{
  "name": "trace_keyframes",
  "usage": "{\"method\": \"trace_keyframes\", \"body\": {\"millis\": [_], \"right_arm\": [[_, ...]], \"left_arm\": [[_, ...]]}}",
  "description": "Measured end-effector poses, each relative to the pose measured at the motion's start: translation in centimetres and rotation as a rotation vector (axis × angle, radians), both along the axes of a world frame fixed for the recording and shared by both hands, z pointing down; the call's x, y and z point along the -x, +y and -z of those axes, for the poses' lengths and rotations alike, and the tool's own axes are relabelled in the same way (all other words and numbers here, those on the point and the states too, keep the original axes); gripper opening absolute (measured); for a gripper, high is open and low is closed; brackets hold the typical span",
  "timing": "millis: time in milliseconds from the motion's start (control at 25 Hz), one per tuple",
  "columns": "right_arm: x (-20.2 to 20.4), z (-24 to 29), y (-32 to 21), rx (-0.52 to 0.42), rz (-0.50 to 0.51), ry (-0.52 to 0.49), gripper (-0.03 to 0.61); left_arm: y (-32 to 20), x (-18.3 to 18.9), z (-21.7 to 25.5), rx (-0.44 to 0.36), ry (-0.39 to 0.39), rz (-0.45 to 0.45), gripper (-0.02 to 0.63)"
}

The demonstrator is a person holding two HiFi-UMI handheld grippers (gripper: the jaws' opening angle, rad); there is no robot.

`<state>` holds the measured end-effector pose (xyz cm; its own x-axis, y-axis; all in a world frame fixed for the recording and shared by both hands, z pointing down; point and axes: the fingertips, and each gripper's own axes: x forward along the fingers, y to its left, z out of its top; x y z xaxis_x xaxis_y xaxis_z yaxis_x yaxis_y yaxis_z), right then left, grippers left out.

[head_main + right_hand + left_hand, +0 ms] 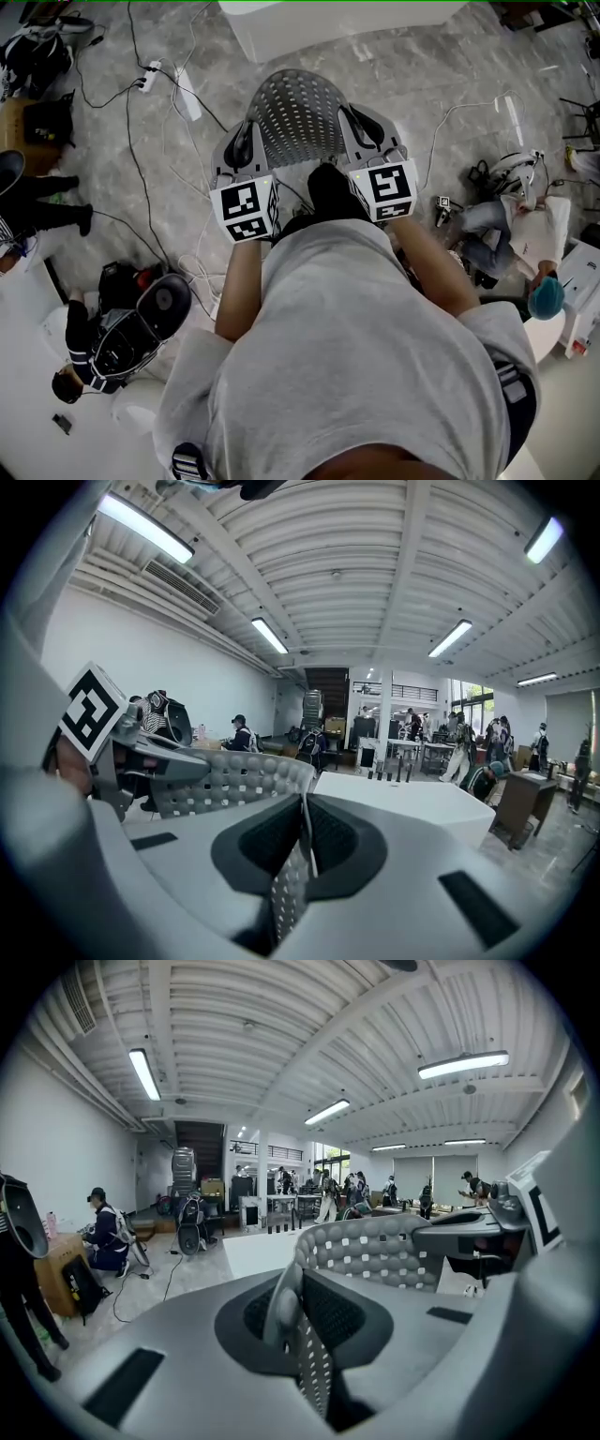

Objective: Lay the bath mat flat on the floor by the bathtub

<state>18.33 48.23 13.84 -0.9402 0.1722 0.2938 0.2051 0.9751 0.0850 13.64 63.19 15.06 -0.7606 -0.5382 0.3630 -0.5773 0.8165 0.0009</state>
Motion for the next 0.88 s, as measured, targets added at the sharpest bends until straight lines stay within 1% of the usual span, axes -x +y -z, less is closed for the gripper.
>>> {"method": "trace_keyframes", "body": {"millis": [240, 520, 680, 880], "right_arm": [[4.1, -1.0, -3.3, 0.013, -0.002, 0.030, 0.020], [8.6, -2.1, -8.8, 0.031, -0.026, 0.054, 0.020], [10.4, -2.9, -11.5, 0.041, -0.037, 0.067, 0.021], [12.3, -3.7, -14.6, 0.066, -0.054, 0.073, 0.020]], "left_arm": [[-3.4, 4.4, -1.3, 0.020, 0.042, -0.007, 0.028], [-8.2, 9.5, -2.4, 0.045, 0.077, -0.025, 0.028], [-10.2, 11.5, -3.3, 0.056, 0.107, -0.029, 0.028], [-13.6, 13.1, -3.6, 0.074, 0.124, -0.062, 0.028]]}}
